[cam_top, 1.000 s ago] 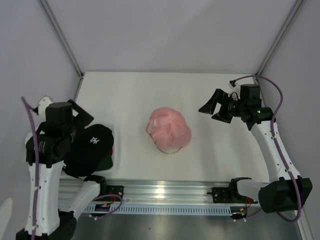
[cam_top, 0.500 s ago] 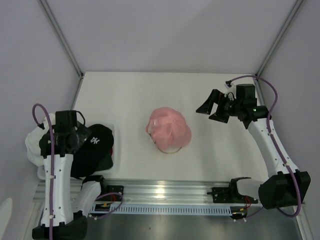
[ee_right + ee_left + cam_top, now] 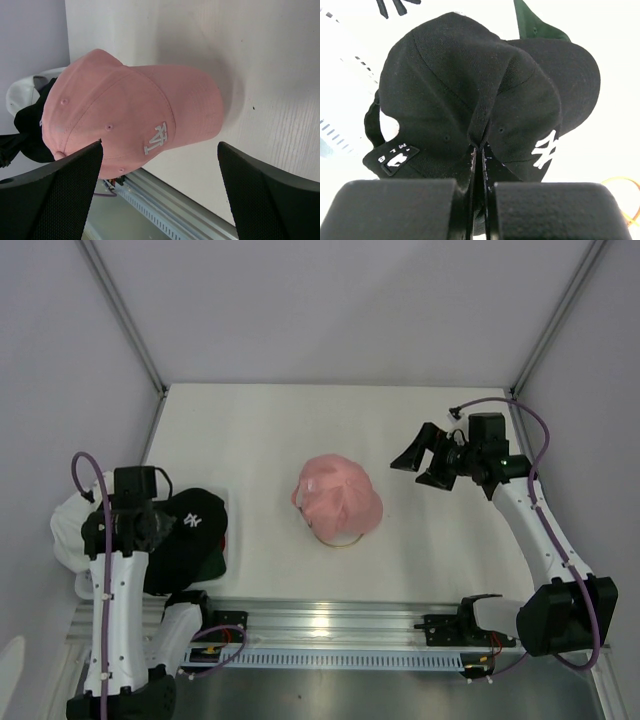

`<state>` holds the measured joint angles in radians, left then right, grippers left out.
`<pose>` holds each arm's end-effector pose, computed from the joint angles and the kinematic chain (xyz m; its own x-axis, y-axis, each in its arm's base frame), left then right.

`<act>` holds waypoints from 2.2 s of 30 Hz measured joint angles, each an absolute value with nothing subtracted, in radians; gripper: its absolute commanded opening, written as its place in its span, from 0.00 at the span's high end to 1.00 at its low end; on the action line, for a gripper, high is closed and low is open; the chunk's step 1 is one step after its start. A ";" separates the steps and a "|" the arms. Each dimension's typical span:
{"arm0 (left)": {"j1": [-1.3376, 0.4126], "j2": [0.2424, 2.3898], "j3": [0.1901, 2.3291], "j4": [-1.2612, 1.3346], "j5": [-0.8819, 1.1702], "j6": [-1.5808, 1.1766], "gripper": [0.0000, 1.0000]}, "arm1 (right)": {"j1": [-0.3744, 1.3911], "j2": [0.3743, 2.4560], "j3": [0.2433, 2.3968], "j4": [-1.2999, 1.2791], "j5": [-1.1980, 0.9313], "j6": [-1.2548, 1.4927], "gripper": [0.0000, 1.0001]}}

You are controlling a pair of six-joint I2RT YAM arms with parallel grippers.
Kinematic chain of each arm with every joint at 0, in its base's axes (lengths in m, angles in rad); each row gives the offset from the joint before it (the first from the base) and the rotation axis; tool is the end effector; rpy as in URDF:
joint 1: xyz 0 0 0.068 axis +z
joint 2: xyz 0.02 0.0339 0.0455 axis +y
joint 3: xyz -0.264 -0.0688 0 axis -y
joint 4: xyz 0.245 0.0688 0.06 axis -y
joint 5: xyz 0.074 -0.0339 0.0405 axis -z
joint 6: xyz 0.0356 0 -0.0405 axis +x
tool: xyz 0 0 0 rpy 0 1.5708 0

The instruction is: Stack the hats

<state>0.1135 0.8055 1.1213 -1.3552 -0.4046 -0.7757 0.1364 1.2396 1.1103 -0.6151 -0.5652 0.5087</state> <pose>0.1032 0.0259 0.3450 -0.3998 -0.6934 -0.5994 -0.8156 0.5676 -0.1125 0.2564 0.0544 0.3206 -0.8322 0.3009 -0.4656 -0.1142 0.7288 0.6751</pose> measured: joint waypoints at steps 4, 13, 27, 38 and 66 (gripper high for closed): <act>0.112 0.808 1.203 -1.378 -0.389 -0.745 0.99 | 0.143 1.240 1.112 -0.593 -0.572 0.520 0.00; 0.075 0.934 1.664 -1.367 -0.265 -0.566 0.99 | 0.186 1.347 1.394 -0.567 -0.587 0.513 0.01; -0.226 1.355 2.161 -1.160 0.316 -0.469 0.99 | 0.385 1.467 1.573 -0.286 -0.683 0.657 0.00; -0.328 1.478 2.247 -0.928 0.535 -0.575 0.99 | 0.503 1.507 1.527 -0.143 -0.674 0.761 0.00; -0.209 1.353 1.932 -1.056 0.043 -0.529 0.05 | 0.437 1.282 1.187 0.056 -0.623 1.134 1.00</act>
<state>-0.2089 1.3533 1.9324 -1.0565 0.0433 -0.5289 0.4374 1.2816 1.1866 0.0563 -0.6228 1.1343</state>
